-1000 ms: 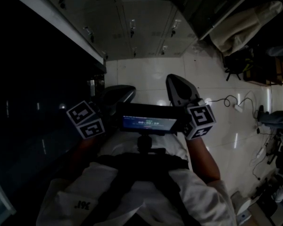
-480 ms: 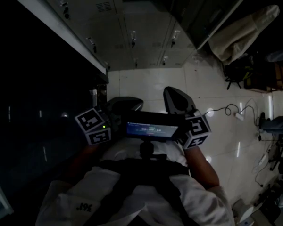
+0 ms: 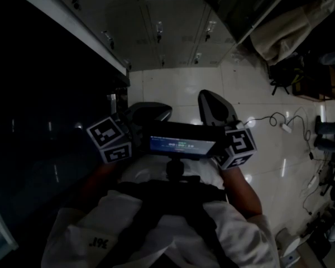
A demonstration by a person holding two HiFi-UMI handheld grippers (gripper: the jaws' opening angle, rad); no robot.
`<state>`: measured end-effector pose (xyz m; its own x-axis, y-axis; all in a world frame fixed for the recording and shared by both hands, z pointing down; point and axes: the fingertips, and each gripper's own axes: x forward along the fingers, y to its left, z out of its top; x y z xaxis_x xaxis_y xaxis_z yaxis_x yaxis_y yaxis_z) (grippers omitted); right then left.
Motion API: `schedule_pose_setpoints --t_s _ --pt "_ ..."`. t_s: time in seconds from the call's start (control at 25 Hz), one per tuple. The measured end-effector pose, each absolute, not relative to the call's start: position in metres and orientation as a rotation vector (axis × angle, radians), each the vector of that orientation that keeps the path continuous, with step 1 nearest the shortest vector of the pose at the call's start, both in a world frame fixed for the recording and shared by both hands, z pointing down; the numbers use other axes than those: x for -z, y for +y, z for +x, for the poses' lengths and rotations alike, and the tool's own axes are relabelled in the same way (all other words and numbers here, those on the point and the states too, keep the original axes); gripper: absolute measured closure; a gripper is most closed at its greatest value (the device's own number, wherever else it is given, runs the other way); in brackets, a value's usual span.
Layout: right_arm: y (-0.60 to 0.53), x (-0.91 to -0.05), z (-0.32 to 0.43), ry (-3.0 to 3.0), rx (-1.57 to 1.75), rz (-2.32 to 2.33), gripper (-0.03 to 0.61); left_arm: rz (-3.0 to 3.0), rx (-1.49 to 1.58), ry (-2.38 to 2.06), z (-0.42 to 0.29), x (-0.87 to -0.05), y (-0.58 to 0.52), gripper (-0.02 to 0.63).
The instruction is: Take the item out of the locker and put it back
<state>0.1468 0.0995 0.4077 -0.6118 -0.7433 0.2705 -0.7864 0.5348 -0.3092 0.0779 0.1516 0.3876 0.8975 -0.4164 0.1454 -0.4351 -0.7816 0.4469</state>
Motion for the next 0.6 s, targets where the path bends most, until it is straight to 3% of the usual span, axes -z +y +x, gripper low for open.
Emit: schedule_pose_setpoints --t_s 0.6 --pt "0.1037 -0.4110 0.1398 -2.645 -0.603 1.295 0.589 2.602 -0.057 -0.602 0.0786 -0.3875 0.1534 0.621"
